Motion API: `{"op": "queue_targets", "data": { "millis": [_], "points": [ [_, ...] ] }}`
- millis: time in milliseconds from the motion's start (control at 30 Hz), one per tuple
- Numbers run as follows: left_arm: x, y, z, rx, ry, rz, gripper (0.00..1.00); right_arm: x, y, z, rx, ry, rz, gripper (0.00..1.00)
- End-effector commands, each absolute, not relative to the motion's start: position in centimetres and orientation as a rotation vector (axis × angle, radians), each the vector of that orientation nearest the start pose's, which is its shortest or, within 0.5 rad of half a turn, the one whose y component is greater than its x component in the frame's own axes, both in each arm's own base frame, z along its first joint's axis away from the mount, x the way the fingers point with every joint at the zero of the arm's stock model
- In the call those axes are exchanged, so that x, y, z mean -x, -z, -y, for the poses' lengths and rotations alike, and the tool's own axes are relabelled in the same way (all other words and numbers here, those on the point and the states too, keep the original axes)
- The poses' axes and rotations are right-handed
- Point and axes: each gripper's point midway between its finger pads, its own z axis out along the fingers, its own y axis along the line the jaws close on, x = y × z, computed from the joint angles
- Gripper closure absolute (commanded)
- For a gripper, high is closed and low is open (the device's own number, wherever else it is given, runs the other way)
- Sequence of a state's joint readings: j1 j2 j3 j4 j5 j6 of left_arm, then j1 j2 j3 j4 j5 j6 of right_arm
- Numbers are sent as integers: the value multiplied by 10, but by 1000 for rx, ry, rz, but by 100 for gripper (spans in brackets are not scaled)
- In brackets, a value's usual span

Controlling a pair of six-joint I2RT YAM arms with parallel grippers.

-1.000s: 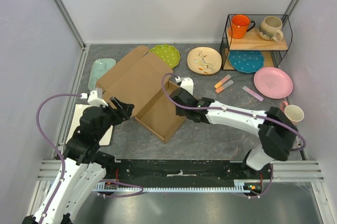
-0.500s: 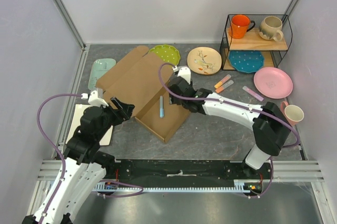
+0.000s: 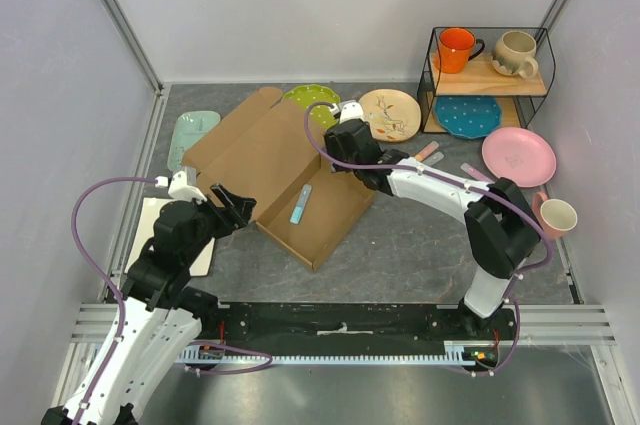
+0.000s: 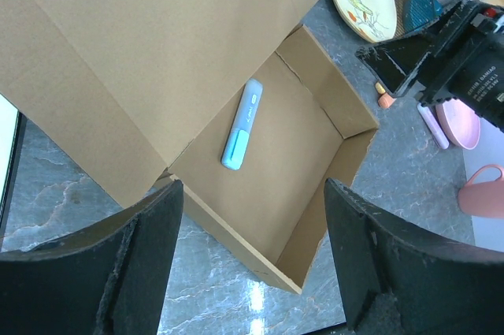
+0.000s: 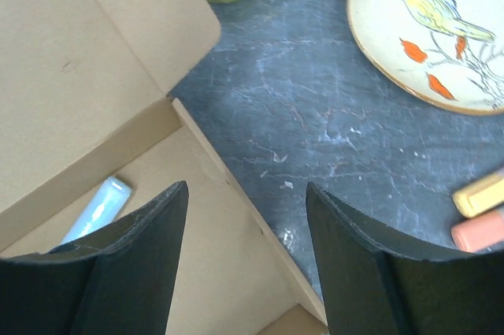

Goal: Fold the paper box

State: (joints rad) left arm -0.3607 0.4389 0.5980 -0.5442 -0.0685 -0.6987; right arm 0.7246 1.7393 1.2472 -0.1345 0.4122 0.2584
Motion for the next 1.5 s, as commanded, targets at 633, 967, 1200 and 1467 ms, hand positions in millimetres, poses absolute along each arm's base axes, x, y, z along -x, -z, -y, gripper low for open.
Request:
{"op": "queue_targets", "data": {
  "millis": [633,967,1200,1467],
  "points": [
    [-212,-249,100,327,680,-1874,22,-403,-65,-260,397,-24,-2228,74],
    [-214,-238,97,335,644,-1891,22,-348,-51,-203,229,14,-2250,82],
    [-225,-231,97,343,615,-1906,21,-320,-57,-175,244,65,-2243,83],
    [-251,-219,102,349,551,-1980,20,-299,-42,-162,119,44,-2302,83]
  ]
}}
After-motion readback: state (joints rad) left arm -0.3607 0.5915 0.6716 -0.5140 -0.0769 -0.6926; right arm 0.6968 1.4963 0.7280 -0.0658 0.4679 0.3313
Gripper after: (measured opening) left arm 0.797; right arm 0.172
